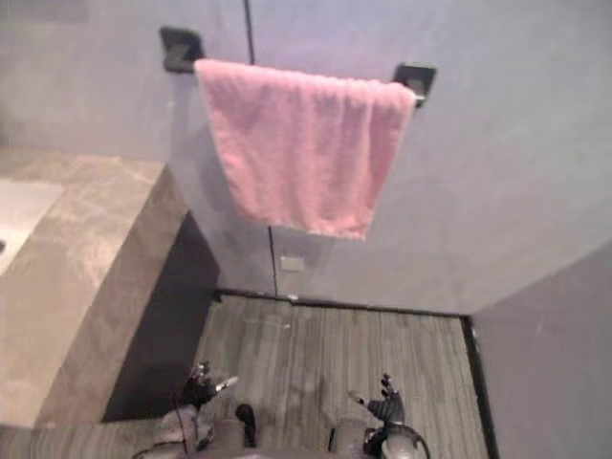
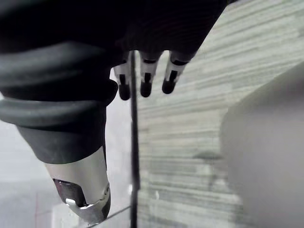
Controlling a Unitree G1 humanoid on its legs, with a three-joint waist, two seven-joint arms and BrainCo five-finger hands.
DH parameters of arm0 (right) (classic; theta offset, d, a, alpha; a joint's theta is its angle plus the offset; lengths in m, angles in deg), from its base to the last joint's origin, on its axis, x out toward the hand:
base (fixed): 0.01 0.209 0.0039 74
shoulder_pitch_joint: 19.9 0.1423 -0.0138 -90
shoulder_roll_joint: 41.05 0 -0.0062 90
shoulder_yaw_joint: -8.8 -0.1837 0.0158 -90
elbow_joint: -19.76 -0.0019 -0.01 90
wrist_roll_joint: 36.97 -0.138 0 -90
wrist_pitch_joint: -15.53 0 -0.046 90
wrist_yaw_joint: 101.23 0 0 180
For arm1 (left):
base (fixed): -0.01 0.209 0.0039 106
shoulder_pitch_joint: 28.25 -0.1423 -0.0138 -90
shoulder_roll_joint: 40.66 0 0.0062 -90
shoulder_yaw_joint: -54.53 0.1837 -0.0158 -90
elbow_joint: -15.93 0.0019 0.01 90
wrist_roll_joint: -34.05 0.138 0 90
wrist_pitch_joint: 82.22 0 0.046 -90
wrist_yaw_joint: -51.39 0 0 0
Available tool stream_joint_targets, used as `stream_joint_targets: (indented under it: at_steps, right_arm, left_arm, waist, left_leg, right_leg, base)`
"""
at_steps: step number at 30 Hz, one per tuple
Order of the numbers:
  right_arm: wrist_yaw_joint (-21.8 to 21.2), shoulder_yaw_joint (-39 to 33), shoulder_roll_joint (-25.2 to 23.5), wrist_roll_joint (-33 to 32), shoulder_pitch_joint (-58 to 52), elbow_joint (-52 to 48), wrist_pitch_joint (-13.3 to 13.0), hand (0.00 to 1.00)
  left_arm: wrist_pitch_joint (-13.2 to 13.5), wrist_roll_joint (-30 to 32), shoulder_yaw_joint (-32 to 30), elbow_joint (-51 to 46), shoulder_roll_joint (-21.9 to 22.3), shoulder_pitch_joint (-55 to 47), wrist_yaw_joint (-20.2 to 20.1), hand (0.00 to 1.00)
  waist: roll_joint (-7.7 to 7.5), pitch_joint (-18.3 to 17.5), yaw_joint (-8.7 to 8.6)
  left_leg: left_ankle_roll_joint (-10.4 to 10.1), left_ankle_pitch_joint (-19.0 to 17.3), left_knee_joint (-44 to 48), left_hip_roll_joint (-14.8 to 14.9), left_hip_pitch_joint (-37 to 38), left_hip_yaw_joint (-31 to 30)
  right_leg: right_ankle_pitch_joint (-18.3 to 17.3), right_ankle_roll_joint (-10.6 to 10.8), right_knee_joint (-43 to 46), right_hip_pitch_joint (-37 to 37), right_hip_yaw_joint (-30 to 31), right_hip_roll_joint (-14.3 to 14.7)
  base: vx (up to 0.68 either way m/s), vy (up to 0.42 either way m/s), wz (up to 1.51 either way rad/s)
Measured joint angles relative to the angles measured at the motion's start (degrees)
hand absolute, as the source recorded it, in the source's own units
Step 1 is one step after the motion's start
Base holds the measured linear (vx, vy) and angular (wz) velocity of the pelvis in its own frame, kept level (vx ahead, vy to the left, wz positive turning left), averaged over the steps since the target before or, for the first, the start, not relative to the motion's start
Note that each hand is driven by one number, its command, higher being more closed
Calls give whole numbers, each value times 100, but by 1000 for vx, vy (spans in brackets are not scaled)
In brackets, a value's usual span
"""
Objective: Organize washtable
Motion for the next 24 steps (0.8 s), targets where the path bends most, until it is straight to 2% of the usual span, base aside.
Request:
stream_joint_targets:
  at_steps: [1, 2, 3, 4, 5, 6, 7, 9, 11, 12, 13, 14, 15, 16, 17, 19, 21, 22, 23, 24]
  right_arm:
    - [-1, 23, -16, 8, 37, -108, -2, 0]
    - [0, 23, -12, 11, 78, -122, -9, 0]
    - [3, 30, 14, 19, 130, -124, -9, 0]
    - [6, 43, 27, 22, 145, -118, -10, 0]
    - [7, 51, 27, 22, 154, -115, -10, 0]
    - [68, 139, 19, 21, 200, -117, -16, 0]
    - [112, 212, 36, 22, 224, -99, -16, 0]
    - [132, 213, 91, 23, -7, -101, -17, 0]
    - [162, 257, 149, 35, -190, -191, -22, 0]
    - [198, 261, 187, 65, -181, -208, -25, 0]
    - [227, 238, 253, 70, -189, -210, -23, 0]
    - [224, 237, 271, 70, -205, -209, -22, 0]
    - [216, 240, 294, 70, -235, -202, -23, 0]
    - [207, 252, 292, 70, -234, -152, -24, 0]
    - [199, 250, 255, 69, -220, -14, -15, 0]
    - [195, 217, 239, 69, -210, 59, -13, 0]
    - [159, 101, 240, 70, -88, 330, -14, 0]
    - [108, 1, 222, 68, 34, 582, -6, 0]
    - [83, 34, 158, 69, 101, 765, 3, 0]
    - [75, 36, 126, 76, 121, 806, 0, 0]
  left_arm:
    - [-3, -5, 2, -47, 21, 20, 3, 0]
    - [-3, -13, 1, -52, 42, 18, 6, 0]
    - [-1, -48, 1, -52, 106, -6, 23, 0]
    - [17, -57, 0, -62, 187, -12, 69, 0]
    - [31, -64, 0, -63, 202, -9, 88, 0]
    - [46, -119, 0, -69, 233, -25, 111, 0]
    - [34, -119, 8, -3, 286, -12, 114, 0]
    - [52, -115, 167, -24, 360, -49, 108, 0]
    - [63, -112, 224, -83, 404, -100, 88, 0]
    - [52, -107, 235, -87, 403, -83, 83, 0]
    - [46, -100, 314, -127, 387, -67, 76, 0]
    - [46, -98, 355, -154, 373, -76, 74, 0]
    - [47, -97, 389, -193, 361, -93, 53, 0]
    - [43, -95, 383, -200, 361, -139, 15, 0]
    - [27, -92, 379, -196, 350, -142, -21, 0]
    - [18, -50, 374, -198, 347, -154, -41, 0]
    - [8, 9, 373, -51, 320, -103, -37, 0]
    - [-11, 13, 380, 115, 221, -45, -37, 0]
    - [-41, 24, 412, 255, 139, -4, -36, 0]
    - [-56, 33, 419, 297, 71, -15, -32, 0]
  waist:
    - [-13, 14, 53]
    - [-3, 22, 54]
    - [53, 45, 88]
    - [120, 16, 204]
    - [136, 7, 208]
    - [153, -13, 223]
    - [309, 84, 180]
    - [402, 111, 136]
    - [478, 69, 161]
    - [380, 145, 116]
    - [315, 181, 82]
    - [294, 186, 83]
    - [285, 181, 48]
    - [317, 181, -25]
    - [324, 177, -53]
    - [313, 173, -37]
    - [348, 150, -140]
    - [282, 115, -163]
    - [174, 39, -145]
    - [141, -18, -153]
  left_leg:
    - [-82, 55, 85, 66, -122, -25]
    - [-158, 120, 65, 93, -124, -72]
    - [-340, 278, -63, 181, -54, -163]
    - [-501, 537, -328, 320, -31, -242]
    - [-545, 576, -395, 358, -32, -260]
    - [-693, 750, -635, 488, -64, -272]
    - [-685, 943, -845, 692, -52, -316]
    - [-670, 1011, -1273, 877, 81, -300]
    - [-870, 818, -1679, 1058, 178, -14]
    - [-869, 747, -1627, 1088, 98, 306]
    - [-861, 749, -1116, 996, 8, 468]
    - [-856, 746, -852, 941, 2, 489]
    - [-805, 711, -167, 844, -4, 471]
    - [-613, 542, 514, 826, 9, 490]
    - [-420, 111, 928, 851, 74, 550]
    - [-310, -235, 1289, 899, 151, 826]
    - [-292, -332, 979, 841, 251, 1193]
    - [-318, -316, 326, 598, 517, 1283]
    - [-291, 2, -320, 249, 712, 1290]
    - [-272, 144, -583, 134, 763, 1266]
  right_leg:
    - [-279, 201, -43, 136, 206, 69]
    - [-434, 179, 9, 175, 243, 119]
    - [-656, 194, 58, 266, 351, 274]
    - [-910, 198, -177, 412, 401, 499]
    - [-973, 183, -268, 454, 381, 544]
    - [-1269, 11, -645, 587, 247, 672]
    - [-1278, -65, -613, 598, -27, 894]
    - [-1320, -158, -459, 616, -439, 1074]
    - [-1240, -335, -455, 596, -763, 1166]
    - [-1165, -556, -535, 609, -995, 1091]
    - [-1129, -642, -550, 610, -1193, 934]
    - [-1122, -645, -558, 615, -1252, 871]
    - [-1103, -644, -566, 617, -1347, 768]
    - [-1056, -644, -597, 611, -1477, 716]
    - [-983, -623, -662, 602, -1602, 683]
    - [-872, -576, -688, 504, -1792, 567]
    - [-740, -435, -834, 558, -1986, 515]
    - [-581, -308, -1182, 694, -2003, 484]
    - [-347, -281, -1570, 744, -1923, 439]
    - [-236, -259, -1722, 759, -1852, 414]
  base:
    - [-92, -267, 54]
    - [-188, -435, 60]
    - [-269, -465, 43]
    - [-226, -387, 31]
    - [-280, -410, 23]
    - [-288, -419, 45]
    - [-326, -491, 62]
    - [-241, -337, 96]
    - [-199, -228, 85]
    - [-156, -125, 81]
    - [-156, -105, 82]
    - [-149, -79, 67]
    - [-140, -35, 55]
    - [-144, 16, 70]
    - [-85, 60, 62]
    - [-59, 146, 66]
    - [-54, 218, 76]
    - [-20, 157, 51]
    - [-35, 166, 38]
    - [-35, 122, 29]
